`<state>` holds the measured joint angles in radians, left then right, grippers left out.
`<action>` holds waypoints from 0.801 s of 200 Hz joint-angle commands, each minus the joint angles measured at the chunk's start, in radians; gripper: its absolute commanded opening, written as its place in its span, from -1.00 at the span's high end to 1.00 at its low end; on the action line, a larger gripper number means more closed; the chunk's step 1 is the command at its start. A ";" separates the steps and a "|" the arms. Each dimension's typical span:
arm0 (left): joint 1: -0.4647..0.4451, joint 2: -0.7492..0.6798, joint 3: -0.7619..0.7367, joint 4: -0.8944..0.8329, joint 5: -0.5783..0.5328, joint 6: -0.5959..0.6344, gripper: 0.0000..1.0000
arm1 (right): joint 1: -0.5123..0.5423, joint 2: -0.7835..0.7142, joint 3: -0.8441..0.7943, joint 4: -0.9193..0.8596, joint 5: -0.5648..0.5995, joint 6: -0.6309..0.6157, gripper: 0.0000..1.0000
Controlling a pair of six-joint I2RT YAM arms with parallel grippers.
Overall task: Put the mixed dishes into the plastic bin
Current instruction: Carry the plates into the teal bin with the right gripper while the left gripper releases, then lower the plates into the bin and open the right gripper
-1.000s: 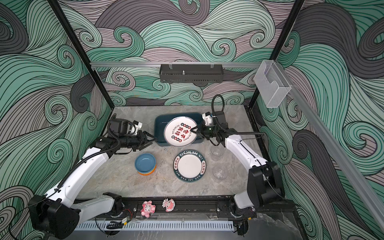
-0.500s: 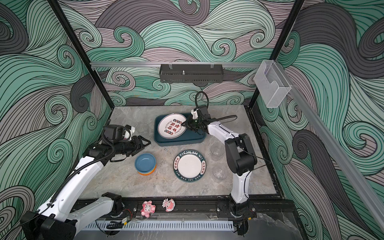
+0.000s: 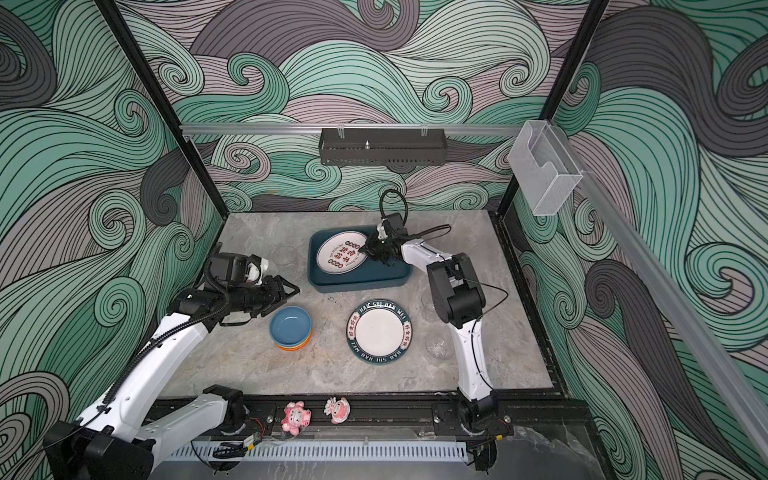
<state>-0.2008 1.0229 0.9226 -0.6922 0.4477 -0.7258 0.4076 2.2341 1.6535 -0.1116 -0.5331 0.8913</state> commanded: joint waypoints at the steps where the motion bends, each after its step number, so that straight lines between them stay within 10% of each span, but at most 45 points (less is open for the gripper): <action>1: 0.012 -0.003 -0.002 -0.020 -0.008 0.014 -0.21 | 0.005 0.019 0.047 0.059 -0.004 0.017 0.93; 80: 0.020 0.024 -0.020 -0.010 0.024 -0.009 -0.21 | 0.010 0.090 0.078 0.091 -0.007 0.024 0.90; 160: 0.024 0.043 -0.027 -0.001 0.046 -0.021 -0.20 | 0.013 0.096 0.056 0.031 0.016 0.010 0.36</action>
<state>-0.1856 1.0592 0.8959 -0.6949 0.4759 -0.7383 0.4160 2.3241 1.7039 -0.0673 -0.5304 0.9173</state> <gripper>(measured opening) 0.601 0.311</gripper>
